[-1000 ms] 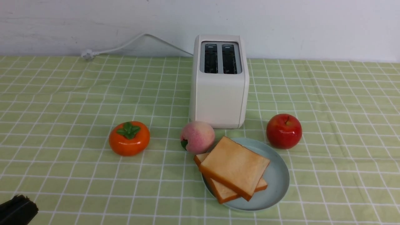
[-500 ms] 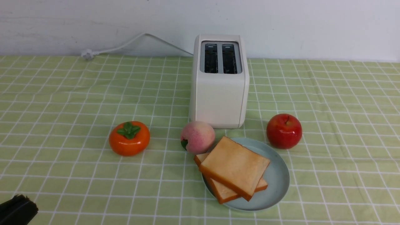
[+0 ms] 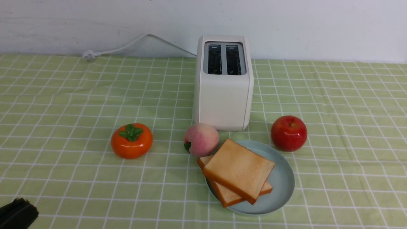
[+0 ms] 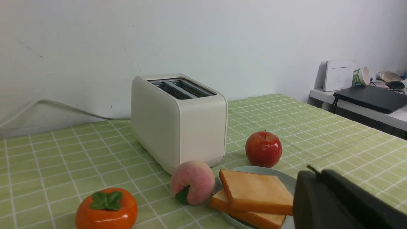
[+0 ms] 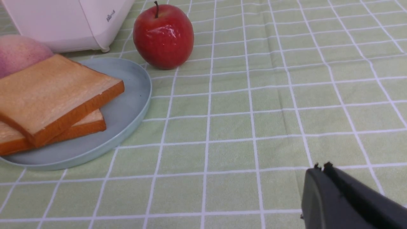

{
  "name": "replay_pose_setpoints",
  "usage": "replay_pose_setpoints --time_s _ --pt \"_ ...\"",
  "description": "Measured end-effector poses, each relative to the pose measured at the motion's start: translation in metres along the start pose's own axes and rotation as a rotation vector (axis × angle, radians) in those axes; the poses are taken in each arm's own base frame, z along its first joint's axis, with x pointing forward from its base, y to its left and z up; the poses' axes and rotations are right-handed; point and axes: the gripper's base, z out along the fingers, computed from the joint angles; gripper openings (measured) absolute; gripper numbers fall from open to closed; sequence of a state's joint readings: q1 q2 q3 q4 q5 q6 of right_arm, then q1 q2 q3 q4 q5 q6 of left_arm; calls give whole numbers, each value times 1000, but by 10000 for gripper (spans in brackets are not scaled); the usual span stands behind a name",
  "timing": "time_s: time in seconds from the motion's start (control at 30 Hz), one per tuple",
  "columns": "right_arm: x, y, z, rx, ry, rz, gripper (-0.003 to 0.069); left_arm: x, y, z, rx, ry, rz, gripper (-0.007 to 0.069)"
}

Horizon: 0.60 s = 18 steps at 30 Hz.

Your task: Take toasted bread from bread machine on green coffee tablecloth place on plate.

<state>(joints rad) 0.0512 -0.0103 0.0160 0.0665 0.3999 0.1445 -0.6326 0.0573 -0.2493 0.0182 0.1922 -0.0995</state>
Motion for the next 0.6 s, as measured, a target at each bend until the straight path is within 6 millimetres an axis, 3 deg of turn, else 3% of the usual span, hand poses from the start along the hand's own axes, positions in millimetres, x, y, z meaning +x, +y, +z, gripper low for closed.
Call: replay_pose_setpoints --time_s 0.2,0.53,0.6 --pt "0 0 0 0 0 -1 -20 5 2 0 -23 6 25 1" --pt "0 0 0 -1 1 1 -20 50 28 0 -462 19 -139 -13" --pt "0 0 0 0 1 0 -20 68 34 -3 -546 33 -159 -13"
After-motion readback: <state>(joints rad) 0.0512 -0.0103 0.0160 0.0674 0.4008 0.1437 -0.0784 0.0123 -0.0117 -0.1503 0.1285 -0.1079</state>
